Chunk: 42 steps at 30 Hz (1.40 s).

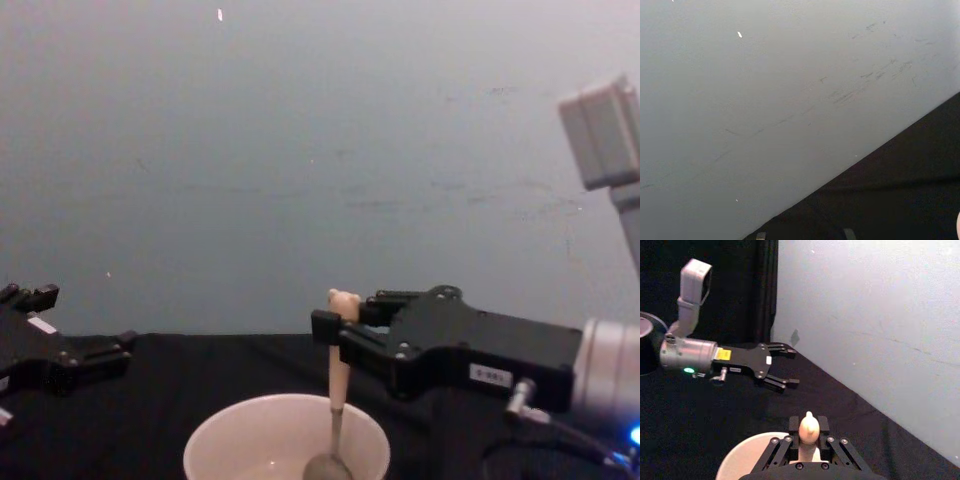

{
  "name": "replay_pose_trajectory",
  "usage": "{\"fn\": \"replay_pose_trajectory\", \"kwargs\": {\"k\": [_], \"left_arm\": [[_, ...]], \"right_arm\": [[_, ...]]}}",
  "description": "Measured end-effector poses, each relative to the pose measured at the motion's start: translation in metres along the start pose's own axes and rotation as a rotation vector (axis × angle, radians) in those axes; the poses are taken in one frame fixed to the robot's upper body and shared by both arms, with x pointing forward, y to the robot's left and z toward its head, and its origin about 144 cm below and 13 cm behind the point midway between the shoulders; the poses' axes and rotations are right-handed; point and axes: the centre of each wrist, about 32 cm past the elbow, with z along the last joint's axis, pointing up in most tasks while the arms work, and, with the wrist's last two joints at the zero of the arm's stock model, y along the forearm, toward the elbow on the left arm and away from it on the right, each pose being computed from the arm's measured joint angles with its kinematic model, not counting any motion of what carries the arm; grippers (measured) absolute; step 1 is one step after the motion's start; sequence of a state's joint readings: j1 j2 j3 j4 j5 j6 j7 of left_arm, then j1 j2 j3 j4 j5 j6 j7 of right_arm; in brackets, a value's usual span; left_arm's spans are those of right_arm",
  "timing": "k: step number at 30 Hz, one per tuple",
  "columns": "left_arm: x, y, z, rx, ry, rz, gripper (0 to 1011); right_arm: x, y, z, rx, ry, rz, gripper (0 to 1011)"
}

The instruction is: Pick up the stirring spoon with one hand, stir inside the cup, then place it back in its original position.

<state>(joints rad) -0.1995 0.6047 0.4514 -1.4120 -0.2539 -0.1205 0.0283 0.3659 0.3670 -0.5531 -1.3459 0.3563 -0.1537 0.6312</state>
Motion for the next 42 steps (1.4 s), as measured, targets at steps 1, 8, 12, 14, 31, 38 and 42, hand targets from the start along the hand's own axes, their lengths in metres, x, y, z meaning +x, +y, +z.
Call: {"fn": "replay_pose_trajectory", "kwargs": {"k": [1,8,12,14,31,38,42], "left_arm": [[0.000,0.000,0.000,0.000,0.000,0.000,1001],[0.000,0.000,0.000,0.000,0.000,0.000,1001],[0.000,0.000,0.000,0.000,0.000,0.000,1001],[0.000,0.000,0.000,0.000,0.000,0.000,1001],[0.000,0.000,0.000,0.000,0.000,0.000,1001],[0.000,0.000,0.000,0.000,0.000,0.000,1001],[0.000,0.000,0.000,0.000,0.000,0.000,1001]], "right_arm": [[-0.001,-0.002,0.000,0.001,0.003,0.002,213],[-0.014,-0.008,0.003,0.013,0.025,0.057,213],[-0.021,-0.005,0.004,0.014,0.033,0.084,213],[-0.023,-0.001,0.004,0.015,0.035,0.095,213],[-0.016,0.030,0.002,0.008,0.033,0.034,213],[-0.010,0.028,0.000,0.002,0.032,-0.002,213],[-0.007,0.026,0.000,0.001,0.031,-0.014,213]]}}
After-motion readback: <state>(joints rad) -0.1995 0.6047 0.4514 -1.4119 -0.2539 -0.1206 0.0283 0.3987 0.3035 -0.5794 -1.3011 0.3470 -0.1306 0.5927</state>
